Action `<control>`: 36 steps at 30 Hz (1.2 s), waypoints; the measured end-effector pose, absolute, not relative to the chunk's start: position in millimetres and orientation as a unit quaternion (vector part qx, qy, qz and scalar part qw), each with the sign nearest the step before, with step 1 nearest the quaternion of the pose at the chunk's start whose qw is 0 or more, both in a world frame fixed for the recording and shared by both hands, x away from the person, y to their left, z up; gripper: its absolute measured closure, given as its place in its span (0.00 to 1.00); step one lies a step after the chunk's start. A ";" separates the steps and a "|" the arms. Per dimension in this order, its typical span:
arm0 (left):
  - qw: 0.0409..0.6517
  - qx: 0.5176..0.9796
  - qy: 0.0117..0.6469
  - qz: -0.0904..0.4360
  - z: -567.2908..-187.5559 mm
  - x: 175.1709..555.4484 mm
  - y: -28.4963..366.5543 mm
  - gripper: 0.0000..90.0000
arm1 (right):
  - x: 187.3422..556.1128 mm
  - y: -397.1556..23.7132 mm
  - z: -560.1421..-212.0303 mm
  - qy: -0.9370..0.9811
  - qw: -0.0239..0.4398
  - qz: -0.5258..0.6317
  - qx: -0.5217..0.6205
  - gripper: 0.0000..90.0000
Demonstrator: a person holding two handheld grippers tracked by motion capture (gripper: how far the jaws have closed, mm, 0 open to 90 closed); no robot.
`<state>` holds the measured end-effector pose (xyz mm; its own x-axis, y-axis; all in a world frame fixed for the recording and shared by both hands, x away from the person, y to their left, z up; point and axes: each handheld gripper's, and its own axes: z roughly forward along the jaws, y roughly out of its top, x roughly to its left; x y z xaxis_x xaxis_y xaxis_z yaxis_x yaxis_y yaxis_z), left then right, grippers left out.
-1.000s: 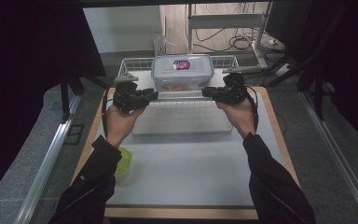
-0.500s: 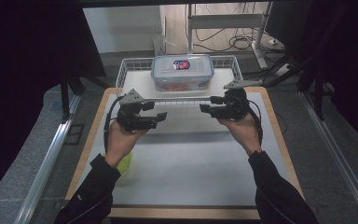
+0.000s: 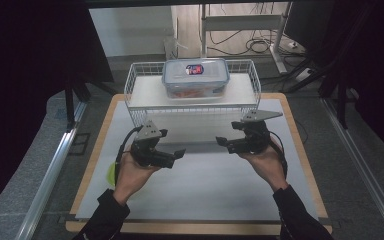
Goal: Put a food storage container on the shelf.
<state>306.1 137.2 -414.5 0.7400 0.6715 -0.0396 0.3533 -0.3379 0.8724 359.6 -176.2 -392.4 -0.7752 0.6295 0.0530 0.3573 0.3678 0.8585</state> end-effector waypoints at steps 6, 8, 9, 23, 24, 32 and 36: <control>0.479 0.802 0.320 0.158 -434.2 289.9 137.3 0.05 | 343.3 -182.2 -410.5 0.812 0.136 0.478 0.307 0.12; 0.482 0.801 0.319 0.154 -439.3 284.1 138.3 0.03 | 338.3 -182.9 -415.4 0.815 0.128 0.479 0.301 0.10; 0.484 0.800 0.320 0.156 -441.6 281.0 138.8 0.04 | 335.6 -182.8 -417.7 0.817 0.125 0.477 0.298 0.09; 0.459 0.813 0.311 0.179 -474.6 247.4 139.7 0.02 | 292.4 -193.0 -449.1 0.821 0.127 0.471 0.296 0.06; 0.459 0.813 0.312 0.176 -477.7 245.1 139.2 0.02 | 290.3 -195.4 -452.4 0.820 0.126 0.472 0.299 0.06; 0.471 0.816 0.292 0.164 -497.2 227.1 133.3 0.03 | 275.1 -208.5 -479.3 0.820 0.123 0.459 0.317 0.08; 0.455 0.821 0.301 0.167 -503.6 228.1 132.5 0.03 | 271.5 -207.0 -485.9 0.829 0.124 0.446 0.313 0.08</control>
